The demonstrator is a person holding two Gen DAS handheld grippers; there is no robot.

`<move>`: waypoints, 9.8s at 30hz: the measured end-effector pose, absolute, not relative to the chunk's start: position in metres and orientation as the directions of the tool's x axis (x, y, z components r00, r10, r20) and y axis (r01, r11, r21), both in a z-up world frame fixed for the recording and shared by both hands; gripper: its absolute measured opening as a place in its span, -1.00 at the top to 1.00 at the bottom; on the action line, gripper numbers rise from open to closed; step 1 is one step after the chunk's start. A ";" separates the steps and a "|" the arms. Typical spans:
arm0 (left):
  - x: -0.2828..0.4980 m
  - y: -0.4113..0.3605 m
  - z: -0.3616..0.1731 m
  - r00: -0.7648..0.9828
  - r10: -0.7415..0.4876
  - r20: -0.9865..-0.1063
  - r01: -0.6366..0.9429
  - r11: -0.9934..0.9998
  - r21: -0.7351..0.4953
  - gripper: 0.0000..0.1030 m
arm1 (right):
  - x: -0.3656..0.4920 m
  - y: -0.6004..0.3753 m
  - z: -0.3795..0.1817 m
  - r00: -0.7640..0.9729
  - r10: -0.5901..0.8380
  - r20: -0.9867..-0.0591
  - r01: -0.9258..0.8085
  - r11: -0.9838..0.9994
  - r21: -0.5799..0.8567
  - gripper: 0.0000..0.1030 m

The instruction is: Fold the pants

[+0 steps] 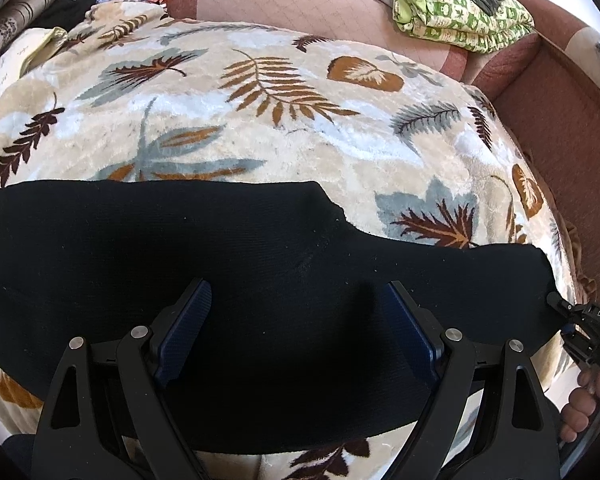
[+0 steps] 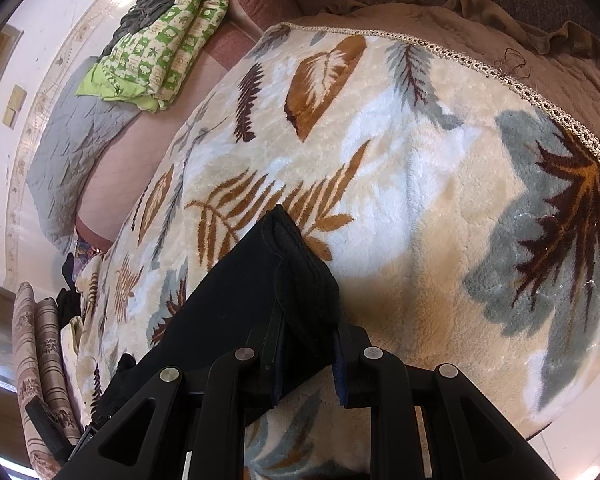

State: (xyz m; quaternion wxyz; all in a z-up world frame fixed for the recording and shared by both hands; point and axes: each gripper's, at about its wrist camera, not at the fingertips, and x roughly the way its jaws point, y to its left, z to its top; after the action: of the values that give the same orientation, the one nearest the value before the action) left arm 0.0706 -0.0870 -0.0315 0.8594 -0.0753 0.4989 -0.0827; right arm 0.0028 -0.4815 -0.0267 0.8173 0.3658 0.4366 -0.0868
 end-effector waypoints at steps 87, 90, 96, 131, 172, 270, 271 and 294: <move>0.067 0.058 0.024 0.683 -0.340 -0.647 -0.177 0.782 -0.598 -0.71 | 0.039 -0.208 -0.024 0.422 0.595 -0.684 -0.259 0.803 0.537 0.83; 0.067 0.058 0.024 0.684 -0.335 -0.647 -0.179 0.784 -0.595 -0.71 | 0.040 -0.200 -0.032 0.422 0.571 -0.704 -0.262 0.820 0.509 0.83; 0.068 0.055 0.025 0.684 -0.320 -0.655 -0.183 0.794 -0.579 -0.71 | 0.041 -0.185 -0.023 0.428 0.580 -0.693 -0.305 0.814 0.494 0.83; 0.117 -0.040 -0.027 0.333 -0.666 -0.668 0.003 0.709 -0.705 -0.60 | 0.059 -0.274 -0.014 0.222 0.552 -0.804 -0.787 0.588 0.186 0.30; 0.105 -0.005 -0.009 0.394 -0.739 -0.546 -0.024 0.585 -0.810 -0.61 | 0.009 -0.233 -0.015 0.579 0.330 -0.746 -0.299 0.937 0.182 0.00; -0.011 -0.052 0.103 0.784 -0.270 -0.559 0.210 0.963 -0.169 0.74 | 0.024 -0.413 -0.014 0.747 0.569 -0.344 -0.004 0.521 0.854 0.00; -0.010 -0.065 0.097 0.772 -0.270 -0.576 0.236 0.962 -0.135 0.74 | 0.022 -0.421 -0.019 0.762 0.556 -0.333 0.027 0.486 0.874 0.00; -0.006 -0.161 -0.003 0.571 -0.310 -0.760 0.409 0.910 -0.064 0.68 | 0.028 -0.411 -0.018 0.748 0.550 -0.372 0.020 0.542 0.840 0.00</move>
State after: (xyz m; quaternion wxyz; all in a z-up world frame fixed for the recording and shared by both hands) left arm -0.0062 -0.1607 -0.0030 0.8844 0.0597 0.4158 -0.2034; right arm 0.0285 -0.4106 -0.0178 0.8192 0.4506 0.3158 0.1617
